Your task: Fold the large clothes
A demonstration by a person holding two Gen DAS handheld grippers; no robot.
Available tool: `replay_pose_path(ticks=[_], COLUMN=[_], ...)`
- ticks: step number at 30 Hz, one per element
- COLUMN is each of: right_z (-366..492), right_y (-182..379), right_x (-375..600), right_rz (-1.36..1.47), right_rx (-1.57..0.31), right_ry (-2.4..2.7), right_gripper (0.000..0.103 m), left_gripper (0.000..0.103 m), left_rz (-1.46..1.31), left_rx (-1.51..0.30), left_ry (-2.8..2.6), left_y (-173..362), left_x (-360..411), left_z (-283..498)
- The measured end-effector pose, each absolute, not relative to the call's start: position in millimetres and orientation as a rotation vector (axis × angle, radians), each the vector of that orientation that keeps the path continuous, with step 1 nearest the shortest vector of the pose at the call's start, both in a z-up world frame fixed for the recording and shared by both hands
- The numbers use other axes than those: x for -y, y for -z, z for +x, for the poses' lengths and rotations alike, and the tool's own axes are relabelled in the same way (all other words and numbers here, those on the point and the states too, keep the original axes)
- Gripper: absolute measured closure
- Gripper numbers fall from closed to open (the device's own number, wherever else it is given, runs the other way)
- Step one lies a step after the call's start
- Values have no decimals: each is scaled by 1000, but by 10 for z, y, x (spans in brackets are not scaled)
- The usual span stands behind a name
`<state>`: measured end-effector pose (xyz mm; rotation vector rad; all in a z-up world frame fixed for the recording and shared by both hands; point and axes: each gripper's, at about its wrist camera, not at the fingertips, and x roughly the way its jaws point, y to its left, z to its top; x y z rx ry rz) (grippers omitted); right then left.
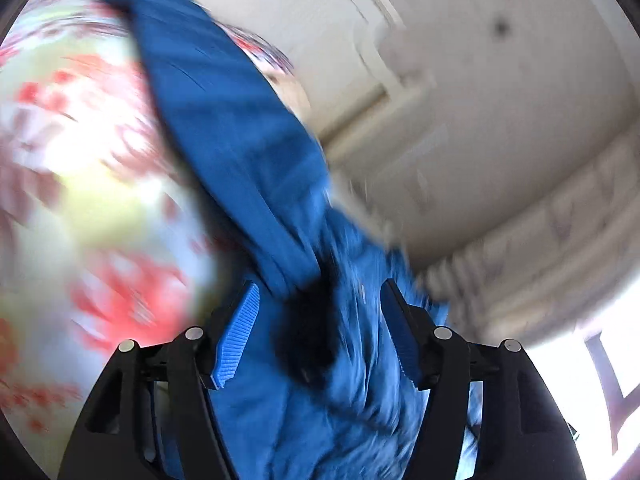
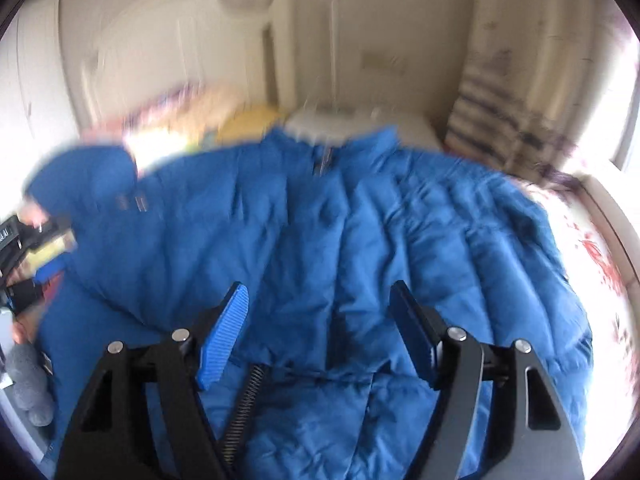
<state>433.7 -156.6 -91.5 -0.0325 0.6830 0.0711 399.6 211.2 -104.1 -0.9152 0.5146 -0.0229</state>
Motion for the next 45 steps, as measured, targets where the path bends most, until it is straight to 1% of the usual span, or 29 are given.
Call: replay_pose_path(ticks=[3, 8, 14, 17, 18, 19, 20, 21, 22, 23, 25, 27, 29, 30, 32, 35, 36, 38, 40, 41, 42, 43, 44, 45], right_z=[4253, 4317, 4257, 4246, 4253, 4257, 4266, 4269, 4268, 4260, 4240, 4212, 4169, 4151, 4104, 4013, 3994, 3964, 3936, 3923, 3919, 3918, 3923, 3930], right_y=[1043, 1090, 1126, 1136, 1142, 1147, 1154, 1159, 1161, 1161, 1149, 1140, 1131, 1125, 1118, 1123, 1123, 1133, 1138, 1140, 1144, 1148, 1151, 1151], right_x=[1661, 1837, 1805, 1832, 1865, 1875, 1897, 1908, 1918, 1930, 1951, 2010, 2105, 2144, 2247, 2424, 2466, 2539, 2598, 2627, 2641, 2656, 2664, 2668], right_rz=[-31, 56, 62, 94, 112, 121, 134, 140, 146, 153, 171, 208, 265, 288, 346, 442, 463, 504, 530, 542, 549, 556, 560, 561], right_rx=[-658, -685, -678, -678, -681, -684, -688, -689, -687, -682, -669, -650, -621, -609, -578, -516, -504, -483, -466, -459, -457, -456, -458, -459], right_ry=[-29, -29, -49, -62, -66, -68, -73, -75, -79, -84, -89, -95, -94, -95, -95, -87, -88, -99, -99, -106, -110, -116, -125, -129], right_gripper=[30, 30, 30, 30, 30, 30, 30, 30, 30, 30, 30, 30, 30, 30, 30, 30, 30, 30, 30, 30, 29, 29, 29, 29], left_gripper=[42, 42, 42, 44, 49, 60, 67, 81, 92, 92, 95, 95, 96, 96, 96, 96, 96, 95, 91, 90, 86, 67, 53, 26], left_rz=[-1089, -1246, -1313, -1326, -1325, -1317, -1307, -1291, -1258, -1233, -1121, -972, -805, -680, -441, -193, -120, -109, -222, -317, -472, -596, -719, -845], left_rx=[-465, -415, -401, -388, -378, -380, -387, -388, -365, -347, -300, -276, -260, -265, -294, -366, -420, -520, -613, -656, -685, -681, -650, -575], left_ry=[-86, -179, -235, -286, -294, -295, -303, -312, -315, -311, -267, -198, -88, -6, 118, 255, 300, 349, 364, 358, 330, 288, 224, 134], left_y=[1027, 1035, 970, 995, 999, 990, 976, 943, 860, 797, 492, 123, -236, -440, -654, -591, -458, -127, 173, 311, 479, 587, 668, 737], left_x=[-2742, -3825, -4655, -4872, -4930, -4964, -4970, -4957, -4894, -4839, -4562, -4125, -3555, -3101, -2198, -1082, -706, -346, -425, -604, -907, -1197, -1489, -1856], left_z=[3993, 4272, 4718, 4828, 4864, 4902, 4918, 4930, 4901, 4879, 4826, 4836, 4855, 4861, 4821, 4709, 4668, 4663, 4788, 4877, 4909, 4901, 4821, 4664])
